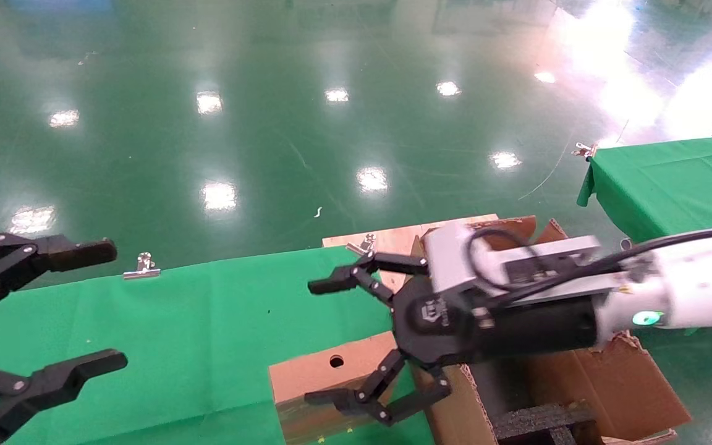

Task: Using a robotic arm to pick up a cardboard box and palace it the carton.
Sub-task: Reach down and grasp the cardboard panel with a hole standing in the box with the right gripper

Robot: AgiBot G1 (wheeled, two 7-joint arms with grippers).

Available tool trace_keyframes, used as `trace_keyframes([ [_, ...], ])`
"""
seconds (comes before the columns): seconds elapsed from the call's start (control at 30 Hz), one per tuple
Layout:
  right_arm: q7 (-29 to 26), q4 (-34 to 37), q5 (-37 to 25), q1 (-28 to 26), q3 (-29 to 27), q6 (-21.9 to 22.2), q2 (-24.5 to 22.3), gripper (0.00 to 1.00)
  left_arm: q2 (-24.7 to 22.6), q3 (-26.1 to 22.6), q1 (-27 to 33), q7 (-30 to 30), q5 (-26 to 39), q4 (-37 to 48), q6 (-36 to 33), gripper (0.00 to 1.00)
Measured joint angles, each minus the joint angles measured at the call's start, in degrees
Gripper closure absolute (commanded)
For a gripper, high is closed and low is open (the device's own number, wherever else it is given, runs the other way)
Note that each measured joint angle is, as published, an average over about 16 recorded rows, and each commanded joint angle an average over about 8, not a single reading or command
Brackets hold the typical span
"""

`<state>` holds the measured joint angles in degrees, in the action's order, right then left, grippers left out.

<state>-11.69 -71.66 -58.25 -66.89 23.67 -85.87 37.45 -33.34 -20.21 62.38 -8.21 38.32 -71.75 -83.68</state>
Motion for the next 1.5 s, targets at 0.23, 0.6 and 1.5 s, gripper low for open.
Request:
trace_keyframes([
  [0.23,-0.1,3.11,-11.13,-5.21,5.5,-0.75,4.19,0.0,0.0,0.0,0.0,0.0,0.0,0.0,0.0,1.0],
  [0.6,1.62,8.12,-25.08,-12.88,12.84,-2.11,11.46,0.0,0.0,-0.01,0.0,0.0,0.0,0.0,0.0,1.0],
  [1.5,3.65,11.29,-35.78,-19.99,22.1,-3.44,17.99,1.0,0.01,-0.01,-0.01,0.01,-0.03,0.02,0.02,0.0],
])
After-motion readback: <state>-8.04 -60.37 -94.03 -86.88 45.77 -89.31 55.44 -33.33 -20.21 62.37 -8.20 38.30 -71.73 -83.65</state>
